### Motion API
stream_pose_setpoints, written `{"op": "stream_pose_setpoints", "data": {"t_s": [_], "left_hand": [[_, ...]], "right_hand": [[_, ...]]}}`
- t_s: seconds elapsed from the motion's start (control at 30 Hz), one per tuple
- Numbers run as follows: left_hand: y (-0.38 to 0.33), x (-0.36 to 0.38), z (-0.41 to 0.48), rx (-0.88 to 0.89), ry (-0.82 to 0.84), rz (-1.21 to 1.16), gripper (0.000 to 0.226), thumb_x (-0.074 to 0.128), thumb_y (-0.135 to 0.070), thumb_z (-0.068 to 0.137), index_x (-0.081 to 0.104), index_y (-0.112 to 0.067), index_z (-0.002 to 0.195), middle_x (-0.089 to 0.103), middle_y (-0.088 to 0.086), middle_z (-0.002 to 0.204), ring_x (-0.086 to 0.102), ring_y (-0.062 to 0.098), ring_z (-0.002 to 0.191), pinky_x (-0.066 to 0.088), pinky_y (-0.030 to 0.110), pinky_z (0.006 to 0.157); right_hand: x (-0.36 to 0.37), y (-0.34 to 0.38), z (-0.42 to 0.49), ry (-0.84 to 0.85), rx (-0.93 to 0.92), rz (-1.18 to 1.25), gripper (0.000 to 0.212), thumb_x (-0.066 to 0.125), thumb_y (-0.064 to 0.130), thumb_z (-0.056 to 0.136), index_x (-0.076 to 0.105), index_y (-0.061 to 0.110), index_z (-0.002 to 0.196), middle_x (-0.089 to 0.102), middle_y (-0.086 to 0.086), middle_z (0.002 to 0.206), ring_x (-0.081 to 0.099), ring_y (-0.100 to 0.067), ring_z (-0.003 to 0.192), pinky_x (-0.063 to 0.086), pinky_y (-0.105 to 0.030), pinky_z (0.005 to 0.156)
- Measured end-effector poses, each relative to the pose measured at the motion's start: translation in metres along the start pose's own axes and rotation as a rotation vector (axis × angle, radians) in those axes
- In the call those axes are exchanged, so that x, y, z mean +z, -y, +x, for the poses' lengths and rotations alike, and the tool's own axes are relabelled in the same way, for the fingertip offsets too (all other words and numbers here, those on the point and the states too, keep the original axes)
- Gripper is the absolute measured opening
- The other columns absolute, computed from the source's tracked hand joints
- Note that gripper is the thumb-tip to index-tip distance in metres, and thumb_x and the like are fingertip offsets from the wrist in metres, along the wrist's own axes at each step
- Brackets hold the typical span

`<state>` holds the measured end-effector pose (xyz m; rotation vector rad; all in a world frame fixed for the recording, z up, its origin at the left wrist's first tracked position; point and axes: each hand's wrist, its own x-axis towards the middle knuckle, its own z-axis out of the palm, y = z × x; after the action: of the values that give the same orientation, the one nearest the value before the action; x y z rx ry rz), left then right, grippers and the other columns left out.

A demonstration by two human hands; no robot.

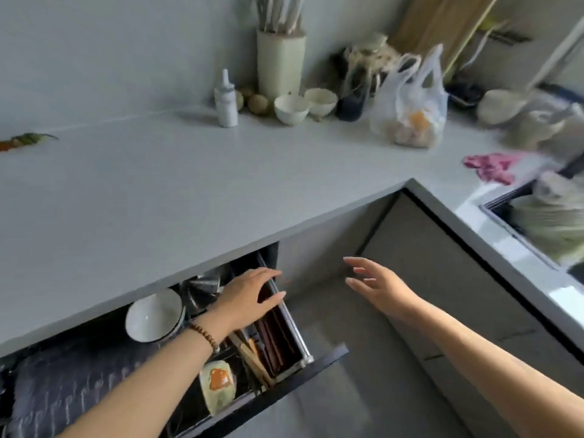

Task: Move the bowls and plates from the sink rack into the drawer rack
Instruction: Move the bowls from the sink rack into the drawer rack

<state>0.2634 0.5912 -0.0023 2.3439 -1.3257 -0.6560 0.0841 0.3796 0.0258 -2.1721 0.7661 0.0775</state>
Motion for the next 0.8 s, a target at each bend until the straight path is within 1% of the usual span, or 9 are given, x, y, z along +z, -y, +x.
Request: {"op": "stream_pose_setpoints", "data": {"t_s": [0.07, 0.13, 0.2, 0.3, 0.4, 0.47, 0.57, 0.67, 0.8], "left_hand": [[-0.073, 0.002, 0.048, 0.109, -0.003, 0.038, 0.056, 0.044, -0.056, 0.09, 0.036, -0.033, 0.14, 0.038, -0.013, 0.146, 0.036, 0.008, 0.134, 0.03, 0.028, 0.109], [-0.123, 0.003, 0.084, 0.159, -0.029, 0.052, 0.06, 0.043, -0.059, 0.089, 0.031, -0.034, 0.142, 0.035, -0.012, 0.148, 0.034, 0.009, 0.135, 0.033, 0.032, 0.109], [-0.19, 0.014, 0.123, 0.221, -0.046, 0.072, 0.064, 0.042, -0.061, 0.088, 0.029, -0.033, 0.143, 0.033, -0.011, 0.15, 0.032, 0.01, 0.137, 0.033, 0.034, 0.11], [-0.28, 0.032, 0.171, 0.335, -0.041, 0.114, 0.067, 0.04, -0.061, 0.088, 0.027, -0.029, 0.145, 0.029, -0.009, 0.152, 0.026, 0.011, 0.14, 0.023, 0.033, 0.116], [-0.351, 0.051, 0.216, 0.439, -0.033, 0.149, 0.067, 0.042, -0.06, 0.089, 0.028, -0.025, 0.145, 0.031, -0.007, 0.151, 0.026, 0.012, 0.14, 0.019, 0.032, 0.117], [-0.388, 0.064, 0.244, 0.497, -0.003, 0.169, 0.068, 0.043, -0.058, 0.089, 0.027, -0.024, 0.146, 0.031, -0.005, 0.152, 0.026, 0.013, 0.14, 0.018, 0.032, 0.117], [-0.428, 0.086, 0.291, 0.553, 0.063, 0.221, 0.07, 0.041, -0.06, 0.089, 0.023, -0.025, 0.147, 0.026, -0.005, 0.154, 0.023, 0.013, 0.142, 0.016, 0.032, 0.116], [-0.453, 0.105, 0.348, 0.604, 0.089, 0.248, 0.071, 0.041, -0.062, 0.088, 0.025, -0.025, 0.146, 0.027, -0.006, 0.154, 0.023, 0.011, 0.142, 0.017, 0.031, 0.116], [-0.478, 0.12, 0.429, 0.644, 0.142, 0.267, 0.07, 0.042, -0.061, 0.088, 0.027, -0.023, 0.145, 0.03, -0.003, 0.153, 0.026, 0.015, 0.141, 0.02, 0.034, 0.115]], "right_hand": [[-0.074, -0.042, -0.025, -0.093, 0.015, -0.131, 0.05, 0.061, 0.031, 0.092, 0.045, 0.027, 0.139, 0.047, 0.007, 0.142, 0.043, -0.009, 0.133, 0.03, -0.018, 0.106], [-0.126, -0.072, -0.041, -0.119, 0.05, -0.217, 0.058, 0.06, 0.037, 0.092, 0.038, 0.027, 0.144, 0.035, 0.007, 0.152, 0.036, -0.01, 0.138, 0.022, -0.015, 0.106], [-0.185, -0.111, -0.068, -0.199, 0.117, -0.228, 0.062, 0.06, 0.039, 0.091, 0.035, 0.025, 0.146, 0.031, 0.003, 0.154, 0.032, -0.013, 0.14, 0.022, -0.02, 0.11], [-0.256, -0.16, -0.099, -0.316, 0.198, -0.205, 0.064, 0.06, 0.041, 0.091, 0.033, 0.025, 0.147, 0.028, 0.002, 0.156, 0.032, -0.016, 0.141, 0.025, -0.03, 0.114], [-0.308, -0.199, -0.116, -0.397, 0.27, -0.182, 0.066, 0.061, 0.039, 0.09, 0.032, 0.023, 0.148, 0.026, 0.0, 0.157, 0.042, -0.022, 0.135, 0.03, -0.029, 0.11], [-0.333, -0.222, -0.12, -0.445, 0.301, -0.16, 0.066, 0.062, 0.037, 0.09, 0.033, 0.021, 0.147, 0.027, -0.002, 0.156, 0.045, -0.023, 0.131, 0.032, -0.03, 0.11], [-0.362, -0.258, -0.111, -0.48, 0.347, -0.15, 0.067, 0.063, 0.039, 0.089, 0.033, 0.024, 0.147, 0.026, -0.001, 0.157, 0.033, -0.017, 0.14, 0.026, -0.032, 0.117], [-0.383, -0.291, -0.088, -0.485, 0.392, -0.146, 0.069, 0.064, 0.042, 0.088, 0.033, 0.024, 0.147, 0.024, 0.002, 0.157, 0.032, -0.015, 0.141, 0.027, -0.031, 0.116], [-0.407, -0.324, -0.039, -0.459, 0.45, -0.125, 0.071, 0.063, 0.043, 0.088, 0.03, 0.025, 0.148, 0.021, 0.002, 0.159, 0.028, -0.015, 0.143, 0.026, -0.032, 0.117]]}}
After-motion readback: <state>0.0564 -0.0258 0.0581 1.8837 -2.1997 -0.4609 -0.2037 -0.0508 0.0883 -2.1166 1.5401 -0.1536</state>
